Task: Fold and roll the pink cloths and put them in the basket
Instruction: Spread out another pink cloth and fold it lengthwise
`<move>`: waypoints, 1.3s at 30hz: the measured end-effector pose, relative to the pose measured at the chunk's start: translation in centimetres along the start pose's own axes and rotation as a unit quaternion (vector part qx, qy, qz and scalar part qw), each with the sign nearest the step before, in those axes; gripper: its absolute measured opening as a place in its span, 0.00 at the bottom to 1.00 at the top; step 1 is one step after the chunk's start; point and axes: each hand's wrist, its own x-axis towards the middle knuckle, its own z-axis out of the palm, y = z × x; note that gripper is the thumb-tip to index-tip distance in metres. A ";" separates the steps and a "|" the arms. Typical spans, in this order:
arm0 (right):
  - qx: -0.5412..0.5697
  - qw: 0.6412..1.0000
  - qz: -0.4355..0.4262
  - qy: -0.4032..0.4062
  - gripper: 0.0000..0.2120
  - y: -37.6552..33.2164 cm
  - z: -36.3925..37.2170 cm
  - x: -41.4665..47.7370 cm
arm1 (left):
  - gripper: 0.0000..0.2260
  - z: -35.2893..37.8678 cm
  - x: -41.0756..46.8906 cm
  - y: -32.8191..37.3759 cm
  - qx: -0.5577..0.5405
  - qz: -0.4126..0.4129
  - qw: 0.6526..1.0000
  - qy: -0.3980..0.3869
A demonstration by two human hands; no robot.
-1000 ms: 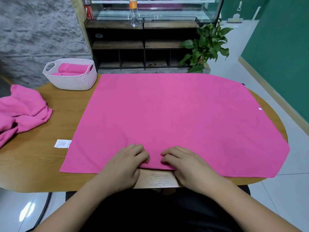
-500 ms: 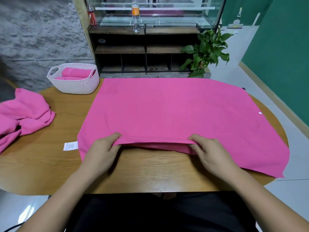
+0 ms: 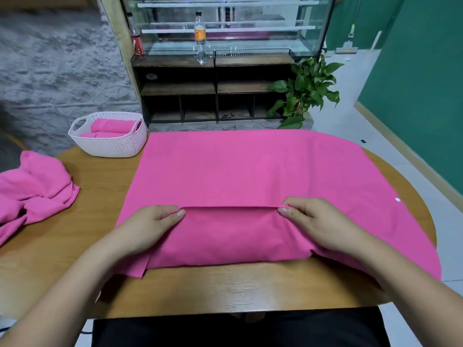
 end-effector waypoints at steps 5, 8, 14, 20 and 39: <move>-0.101 0.990 -0.021 0.091 0.19 1.7 -0.6 5.8 | 0.16 -1.2 6.6 -0.6 0.085 0.042 0.987 0.128; -0.157 0.976 -0.018 0.149 0.20 3.0 -0.5 9.1 | 0.13 -1.4 10.5 -1.1 0.127 0.059 0.973 0.184; -0.207 0.954 -0.004 0.215 0.20 5.0 -0.5 15.0 | 0.17 -1.2 16.6 -1.9 0.153 0.051 0.968 0.192; -0.268 0.944 0.018 0.191 0.19 7.8 0.4 18.6 | 0.17 -1.0 19.9 -3.4 0.207 0.064 0.957 0.191; -0.222 0.973 0.020 0.054 0.19 7.1 4.4 9.1 | 0.12 0.7 11.9 -5.0 0.212 0.089 0.956 0.182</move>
